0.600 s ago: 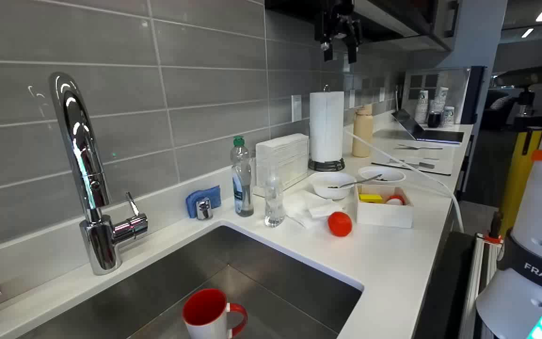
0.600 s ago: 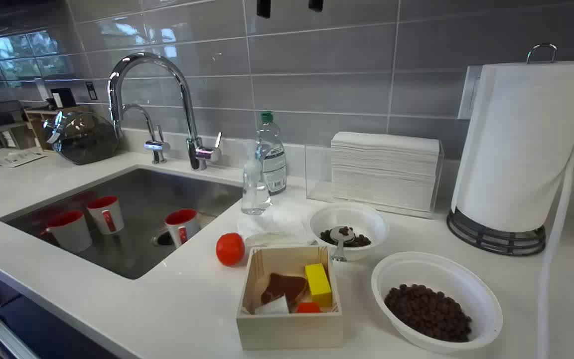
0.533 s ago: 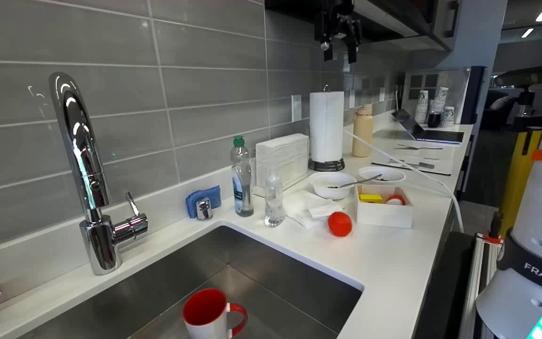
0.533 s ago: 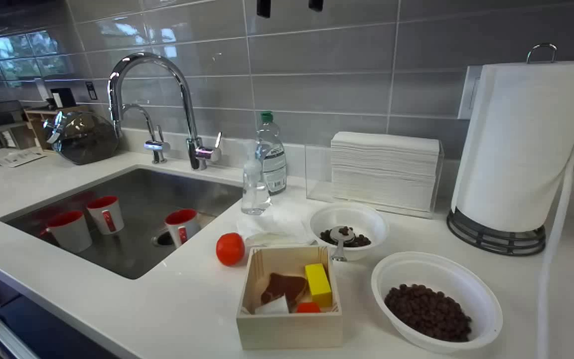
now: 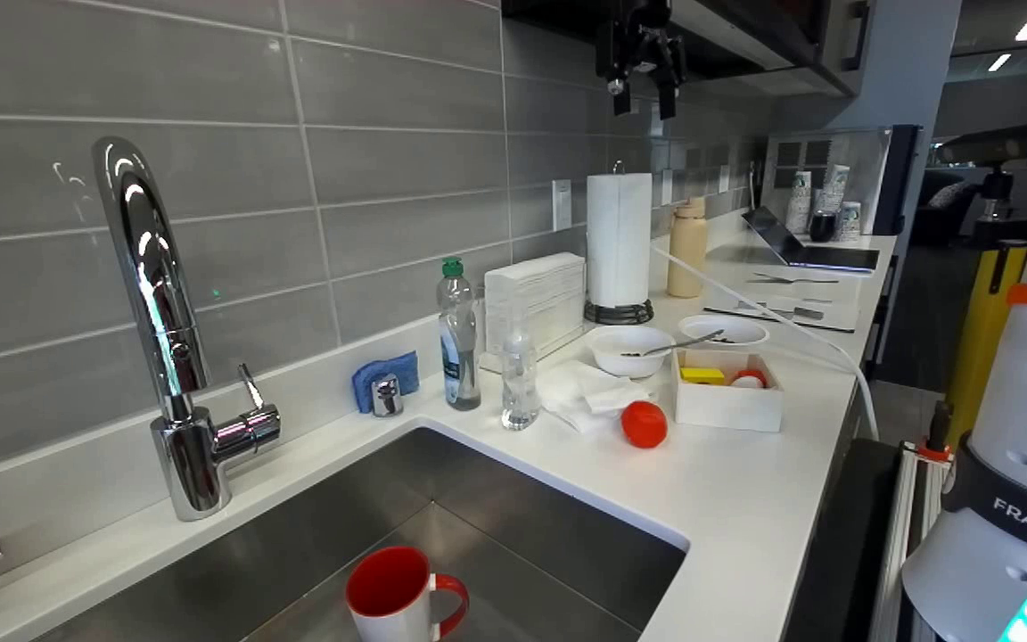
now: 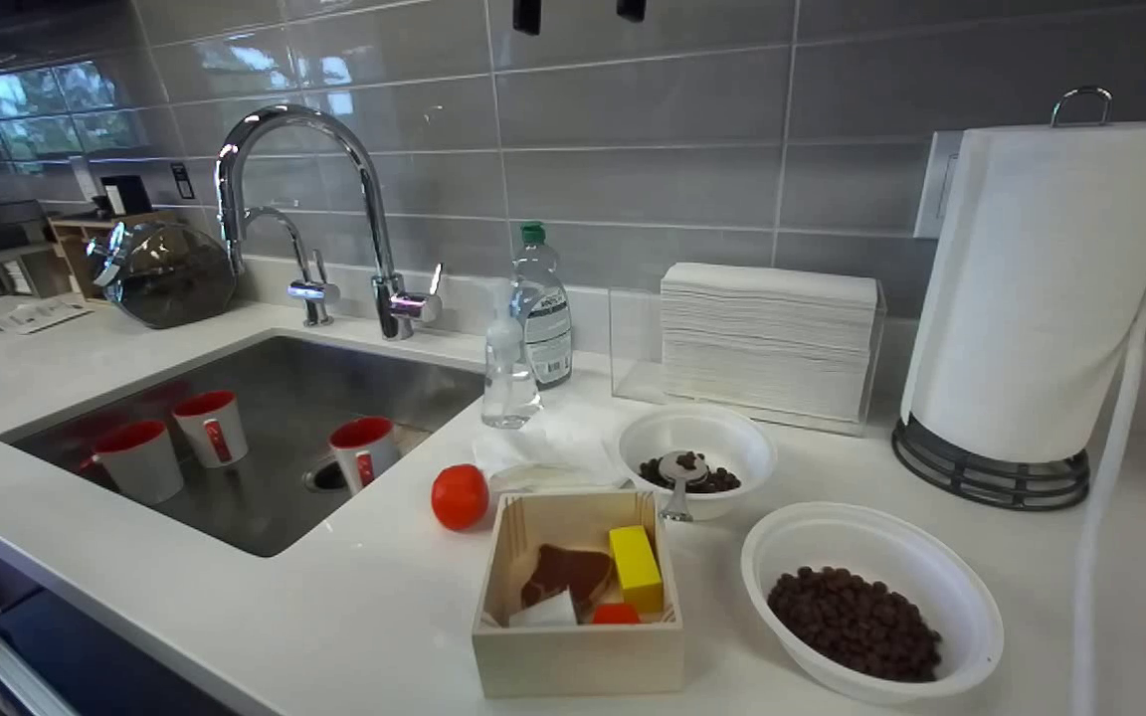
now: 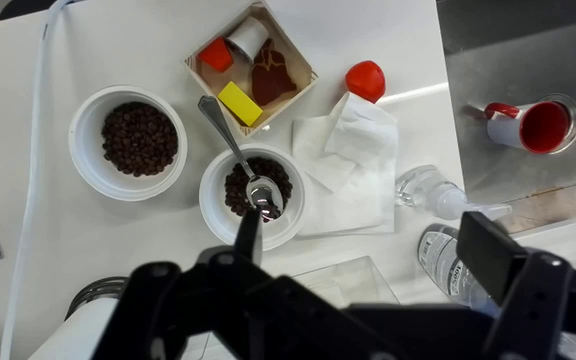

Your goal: Put the coffee pod, which is in the crate, on the table

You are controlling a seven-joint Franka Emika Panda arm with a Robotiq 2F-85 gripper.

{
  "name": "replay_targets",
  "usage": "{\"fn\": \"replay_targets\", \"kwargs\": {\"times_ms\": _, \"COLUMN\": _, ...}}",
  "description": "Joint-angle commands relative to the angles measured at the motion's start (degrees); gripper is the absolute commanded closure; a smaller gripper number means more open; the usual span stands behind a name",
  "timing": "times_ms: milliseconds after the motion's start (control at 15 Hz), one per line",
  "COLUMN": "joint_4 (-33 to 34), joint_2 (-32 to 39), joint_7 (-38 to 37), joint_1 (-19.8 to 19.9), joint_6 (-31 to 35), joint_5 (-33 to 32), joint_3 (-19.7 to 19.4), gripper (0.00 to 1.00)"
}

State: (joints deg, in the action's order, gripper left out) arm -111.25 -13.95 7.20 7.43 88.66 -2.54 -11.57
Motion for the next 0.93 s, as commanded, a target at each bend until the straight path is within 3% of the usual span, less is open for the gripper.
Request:
{"fn": "replay_targets", "kwargs": {"times_ms": 0, "joint_4": 0.17, "joint_2": 0.10, "joint_7": 0.12, "joint_1": 0.45, "joint_6": -0.14, "joint_5": 0.09, "joint_3": 0.36, "gripper": 0.00}}
{"fn": "replay_targets", "kwargs": {"times_ms": 400, "joint_4": -5.11, "joint_2": -2.58, "joint_7": -5.55, "joint_1": -0.08, "joint_6": 4.67, "joint_5": -3.30, "joint_3": 3.20, "gripper": 0.00}}
{"fn": "replay_targets", "kwargs": {"times_ms": 867, "joint_4": -19.82, "joint_2": -7.00, "joint_7": -20.90, "joint_1": 0.41, "joint_6": 23.22, "joint_5": -10.09, "joint_3": 8.69, "gripper": 0.00}}
